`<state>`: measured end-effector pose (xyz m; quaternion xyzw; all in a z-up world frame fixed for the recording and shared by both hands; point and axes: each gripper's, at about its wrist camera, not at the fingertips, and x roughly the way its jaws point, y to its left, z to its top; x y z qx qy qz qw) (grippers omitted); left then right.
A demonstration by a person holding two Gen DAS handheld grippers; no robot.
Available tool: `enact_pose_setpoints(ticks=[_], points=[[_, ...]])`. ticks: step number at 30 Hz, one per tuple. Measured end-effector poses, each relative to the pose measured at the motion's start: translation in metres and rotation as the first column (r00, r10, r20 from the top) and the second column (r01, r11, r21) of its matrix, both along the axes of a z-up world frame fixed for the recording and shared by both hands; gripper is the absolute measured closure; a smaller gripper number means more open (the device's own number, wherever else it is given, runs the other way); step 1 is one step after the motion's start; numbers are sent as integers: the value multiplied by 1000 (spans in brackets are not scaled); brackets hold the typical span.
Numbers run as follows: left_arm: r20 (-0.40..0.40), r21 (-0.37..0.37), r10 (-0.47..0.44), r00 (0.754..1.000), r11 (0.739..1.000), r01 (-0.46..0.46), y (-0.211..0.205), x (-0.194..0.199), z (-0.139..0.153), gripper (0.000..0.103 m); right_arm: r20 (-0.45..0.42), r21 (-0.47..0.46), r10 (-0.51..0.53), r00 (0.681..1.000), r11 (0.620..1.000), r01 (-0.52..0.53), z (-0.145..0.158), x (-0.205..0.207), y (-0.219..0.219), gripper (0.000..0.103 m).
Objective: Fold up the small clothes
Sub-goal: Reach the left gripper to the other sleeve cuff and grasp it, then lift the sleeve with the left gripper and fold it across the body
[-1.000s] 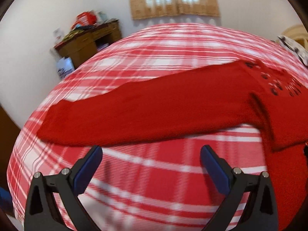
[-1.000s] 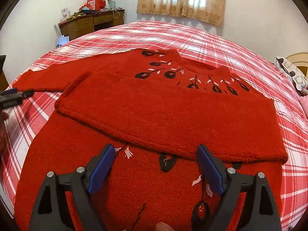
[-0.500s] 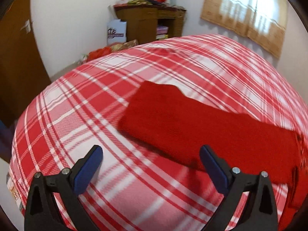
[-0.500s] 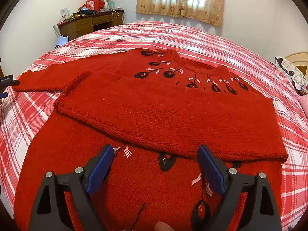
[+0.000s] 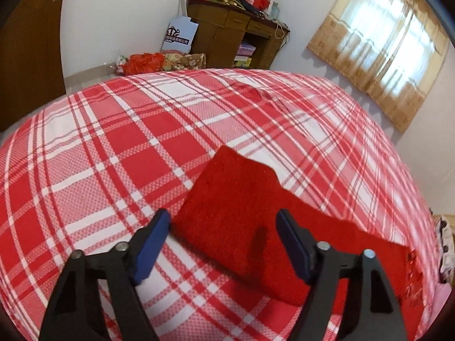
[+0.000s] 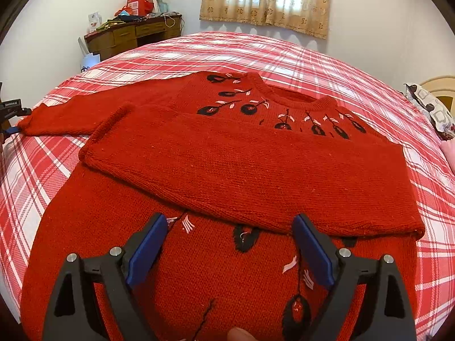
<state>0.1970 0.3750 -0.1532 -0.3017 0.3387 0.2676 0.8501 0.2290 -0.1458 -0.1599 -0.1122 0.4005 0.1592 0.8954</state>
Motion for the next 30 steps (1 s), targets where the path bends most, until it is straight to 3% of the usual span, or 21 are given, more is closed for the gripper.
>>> enact_pose_setpoints(ticks=[3, 6, 9, 14, 21, 30], points=[[11, -8, -16, 1000, 1000, 16, 0, 2, -1, 52, 0, 1, 0, 1000, 1000, 0, 0, 0, 0, 12], [20, -9, -38, 999, 999, 38, -3, 4, -3, 79, -3, 1, 0, 1000, 1000, 0, 0, 0, -1, 12], [31, 19, -49, 998, 999, 48, -7, 3, 0, 86, -15, -3, 8, 1000, 1000, -8, 3, 2, -1, 12], [63, 62, -90, 994, 994, 86, -15, 0, 19, 90, 84, -48, 66, 994, 997, -62, 28, -14, -3, 12], [102, 128, -166, 981, 980, 152, -39, 4, 57, 90, 64, 89, -9, 998, 996, 3, 68, -21, -41, 12], [158, 158, -273, 949, 956, 249, -89, 17, 99, 92, 106, 122, -69, 992, 991, 56, 91, -55, -78, 12]])
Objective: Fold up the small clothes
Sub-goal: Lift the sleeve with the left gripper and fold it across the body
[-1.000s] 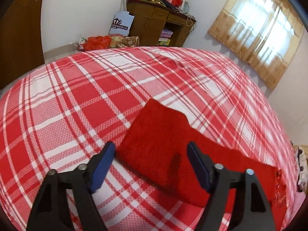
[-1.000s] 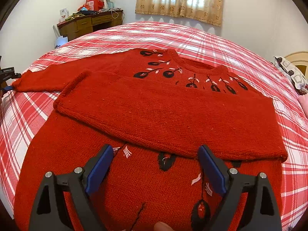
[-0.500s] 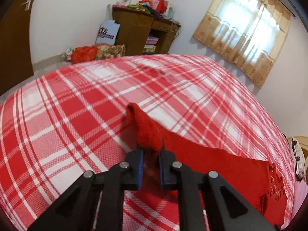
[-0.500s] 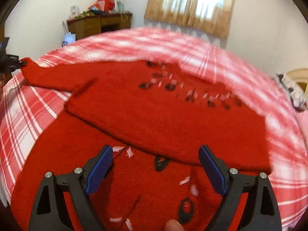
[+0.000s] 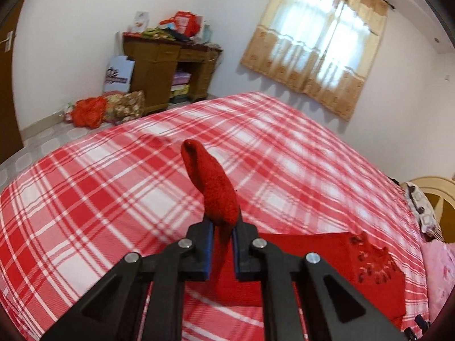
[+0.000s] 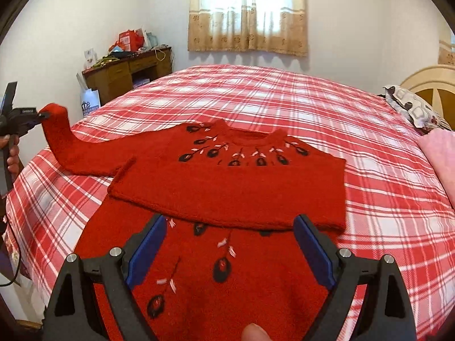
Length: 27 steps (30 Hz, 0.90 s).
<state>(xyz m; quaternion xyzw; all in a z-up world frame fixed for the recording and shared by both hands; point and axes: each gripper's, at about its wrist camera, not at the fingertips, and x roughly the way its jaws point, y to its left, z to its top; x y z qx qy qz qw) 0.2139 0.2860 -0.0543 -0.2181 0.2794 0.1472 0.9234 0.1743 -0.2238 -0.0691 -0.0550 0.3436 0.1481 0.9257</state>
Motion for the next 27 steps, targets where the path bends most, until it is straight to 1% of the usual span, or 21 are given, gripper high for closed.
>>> enact_pose_setpoints(ticks=[8, 13, 16, 20, 27], points=[[44, 19, -89, 995, 996, 88, -45, 13, 29, 92, 20, 5, -26, 999, 1000, 26, 5, -24, -31, 12], [61, 12, -136, 989, 991, 136, -70, 21, 43, 92, 16, 18, -67, 998, 998, 67, 2, -31, -56, 12], [76, 20, -161, 984, 987, 160, -88, 26, 52, 92, 6, 29, -99, 995, 995, 99, -2, -35, -71, 12], [93, 15, -210, 973, 978, 209, -113, 34, 61, 92, -4, 38, -135, 991, 990, 135, -7, -39, -87, 12], [124, 9, -263, 957, 965, 264, -154, 49, 79, 92, -30, 57, -175, 984, 983, 177, -18, -47, -112, 12]])
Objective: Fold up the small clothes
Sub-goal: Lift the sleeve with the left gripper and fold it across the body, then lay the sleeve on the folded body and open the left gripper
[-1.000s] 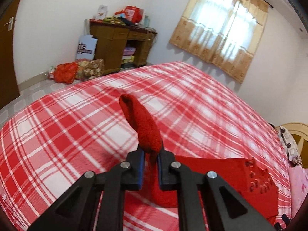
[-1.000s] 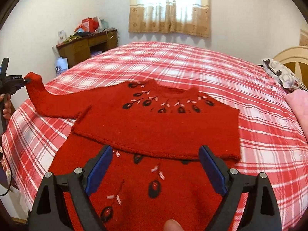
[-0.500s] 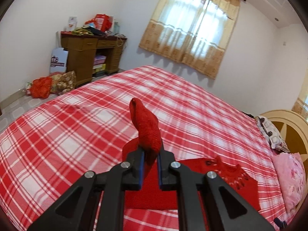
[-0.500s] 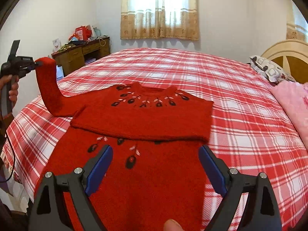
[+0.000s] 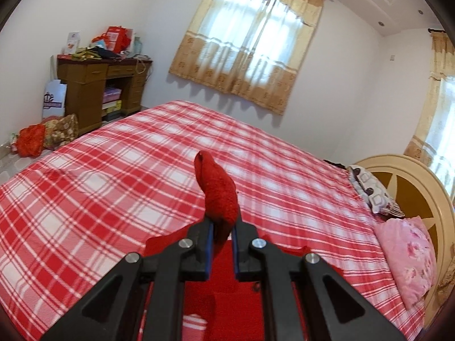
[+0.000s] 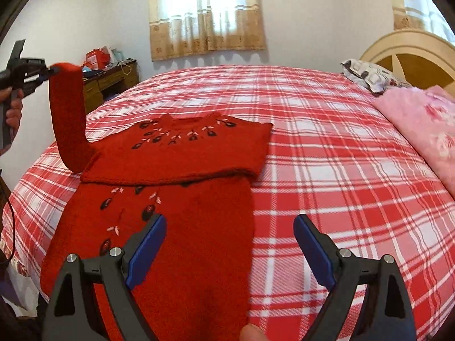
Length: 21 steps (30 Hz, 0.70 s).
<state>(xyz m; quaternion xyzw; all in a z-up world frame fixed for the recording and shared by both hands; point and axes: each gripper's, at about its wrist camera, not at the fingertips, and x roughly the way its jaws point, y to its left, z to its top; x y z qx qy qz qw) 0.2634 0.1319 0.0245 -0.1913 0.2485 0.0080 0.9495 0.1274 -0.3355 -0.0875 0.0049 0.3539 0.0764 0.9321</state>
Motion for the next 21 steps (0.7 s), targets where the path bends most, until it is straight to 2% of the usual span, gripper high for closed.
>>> enact_pose_setpoints(ticks=[5, 11, 21], points=[[35, 27, -47, 998, 999, 46, -37, 10, 16, 92, -7, 16, -22, 1000, 1000, 22, -7, -4, -12, 12], [48, 26, -101, 994, 995, 100, -74, 21, 22, 92, -13, 27, -37, 999, 999, 37, -11, -6, -22, 12], [52, 35, -166, 985, 986, 164, -142, 27, 12, 92, -27, 55, -45, 999, 997, 46, -18, -5, -27, 12]])
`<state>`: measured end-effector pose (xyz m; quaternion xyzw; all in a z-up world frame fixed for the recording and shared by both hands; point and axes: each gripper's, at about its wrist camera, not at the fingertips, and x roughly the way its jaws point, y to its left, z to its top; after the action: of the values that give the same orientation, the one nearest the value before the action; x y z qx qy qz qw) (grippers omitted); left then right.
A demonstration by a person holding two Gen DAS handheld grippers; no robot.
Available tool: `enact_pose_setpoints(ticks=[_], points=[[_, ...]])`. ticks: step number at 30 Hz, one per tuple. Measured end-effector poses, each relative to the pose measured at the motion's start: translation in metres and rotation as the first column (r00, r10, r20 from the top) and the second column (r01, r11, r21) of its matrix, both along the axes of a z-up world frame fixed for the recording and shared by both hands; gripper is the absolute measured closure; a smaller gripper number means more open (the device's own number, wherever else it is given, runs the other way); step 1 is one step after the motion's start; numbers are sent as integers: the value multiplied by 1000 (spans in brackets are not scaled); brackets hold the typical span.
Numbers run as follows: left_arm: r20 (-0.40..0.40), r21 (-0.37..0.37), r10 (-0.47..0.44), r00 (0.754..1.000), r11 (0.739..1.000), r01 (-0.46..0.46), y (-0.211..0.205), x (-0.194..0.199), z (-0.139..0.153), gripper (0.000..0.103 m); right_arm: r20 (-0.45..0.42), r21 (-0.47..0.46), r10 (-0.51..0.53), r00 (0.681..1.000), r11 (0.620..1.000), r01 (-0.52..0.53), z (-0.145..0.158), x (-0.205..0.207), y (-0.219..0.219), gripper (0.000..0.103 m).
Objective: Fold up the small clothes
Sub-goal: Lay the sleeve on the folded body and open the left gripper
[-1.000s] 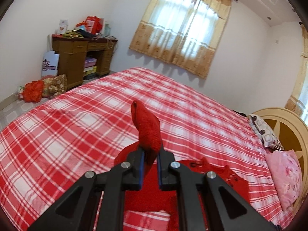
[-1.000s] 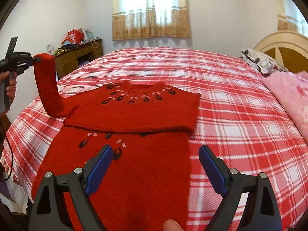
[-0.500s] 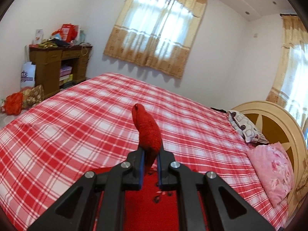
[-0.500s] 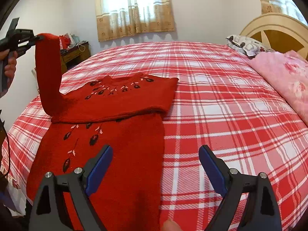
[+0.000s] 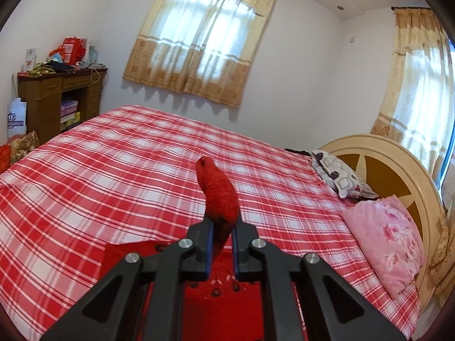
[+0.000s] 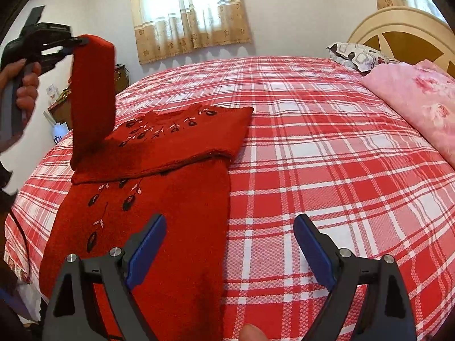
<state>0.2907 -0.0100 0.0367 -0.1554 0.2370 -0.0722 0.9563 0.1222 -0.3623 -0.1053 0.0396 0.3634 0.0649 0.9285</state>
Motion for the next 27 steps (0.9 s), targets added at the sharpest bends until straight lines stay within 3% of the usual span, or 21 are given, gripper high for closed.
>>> enact_pose_setpoints(ticks=[3, 7, 13, 17, 19, 21, 23, 27], points=[[-13, 31, -18, 1000, 999, 18, -29, 2, -17, 92, -2, 5, 2, 1000, 1000, -2, -2, 0, -1, 12], [-55, 125, -51, 997, 990, 58, -77, 9, -52, 92, -13, 13, 5, 1000, 1000, -5, -9, 1, 0, 12], [-133, 290, -83, 988, 950, 118, -142, 23, -108, 90, -30, 12, 19, 999, 1000, -18, -19, 0, 2, 12], [-197, 354, -104, 975, 920, 169, -154, 19, -126, 77, -36, 23, 20, 999, 1000, -19, -23, 0, -1, 12], [-195, 389, -107, 975, 904, 177, -149, 8, -125, 47, -32, 30, 16, 999, 999, -15, -24, 0, -4, 12], [-123, 439, -117, 986, 884, 159, -137, -13, -121, 33, -27, 36, 18, 999, 999, -17, -25, 0, -5, 12], [-64, 522, -110, 992, 843, 127, -118, -36, -120, 31, -20, 38, 24, 1000, 999, -23, -25, -1, -4, 12], [-29, 584, -32, 999, 811, 42, -58, -62, -128, 21, -6, 52, 40, 999, 998, -40, -20, -3, -2, 12]])
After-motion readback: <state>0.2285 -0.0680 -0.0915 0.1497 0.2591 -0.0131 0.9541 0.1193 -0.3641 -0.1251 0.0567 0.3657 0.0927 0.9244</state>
